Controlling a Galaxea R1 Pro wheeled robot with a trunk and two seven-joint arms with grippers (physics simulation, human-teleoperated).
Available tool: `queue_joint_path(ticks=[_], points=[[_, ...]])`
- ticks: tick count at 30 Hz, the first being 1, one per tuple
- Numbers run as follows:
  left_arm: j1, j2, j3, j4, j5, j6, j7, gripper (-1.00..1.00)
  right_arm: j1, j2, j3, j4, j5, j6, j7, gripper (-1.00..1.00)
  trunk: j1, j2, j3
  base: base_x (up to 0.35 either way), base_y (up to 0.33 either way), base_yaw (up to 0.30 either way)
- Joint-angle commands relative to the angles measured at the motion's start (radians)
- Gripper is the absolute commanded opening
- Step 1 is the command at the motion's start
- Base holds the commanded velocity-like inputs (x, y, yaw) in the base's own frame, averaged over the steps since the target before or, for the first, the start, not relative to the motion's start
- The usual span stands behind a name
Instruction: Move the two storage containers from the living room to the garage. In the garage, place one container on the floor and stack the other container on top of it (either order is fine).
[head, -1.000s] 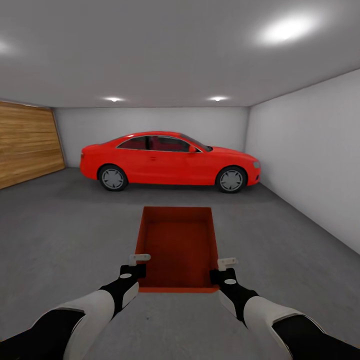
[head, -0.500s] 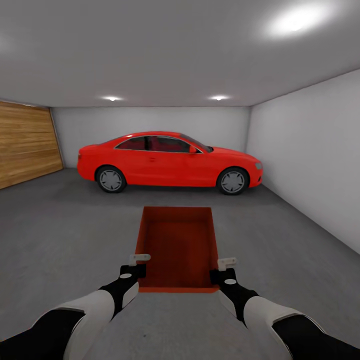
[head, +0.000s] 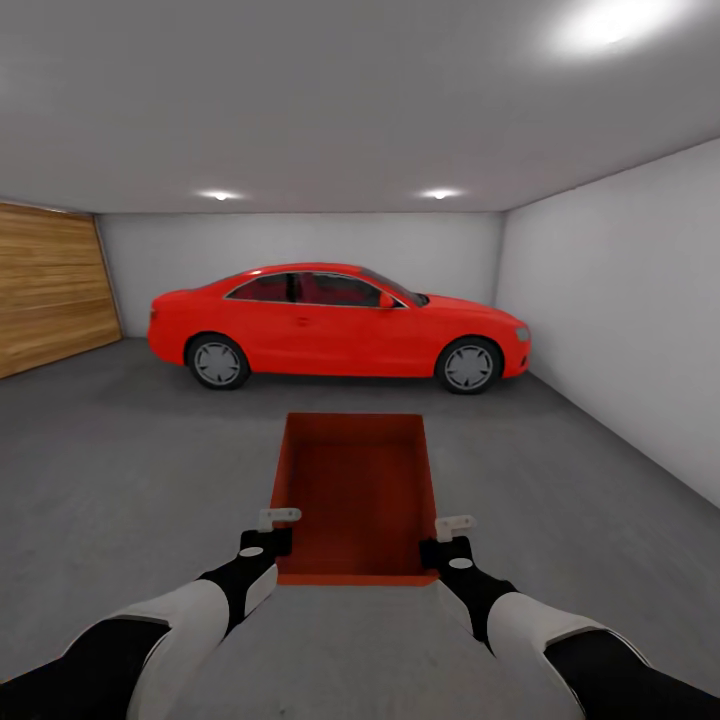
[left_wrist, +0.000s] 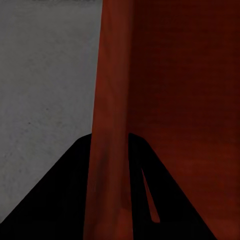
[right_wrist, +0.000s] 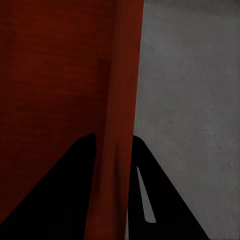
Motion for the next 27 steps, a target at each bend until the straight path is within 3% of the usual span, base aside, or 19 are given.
queue_joint_path(ticks=[1, 27], points=[[-0.001, -0.001, 0.025, -0.013, 0.002, -0.021, 0.019, -1.0, -0.001, 0.005, -0.001, 0.006, -0.026, -0.006, -0.007, -1.0, 0.001, -0.001, -0.001, 0.32, 0.0, 0.0], [-0.001, -0.001, 0.026, -0.013, 0.002, -0.021, 0.019, -1.0, -0.001, 0.005, -0.001, 0.006, -0.026, -0.006, -0.007, -1.0, 0.001, -0.001, -0.001, 0.32, 0.0, 0.0]])
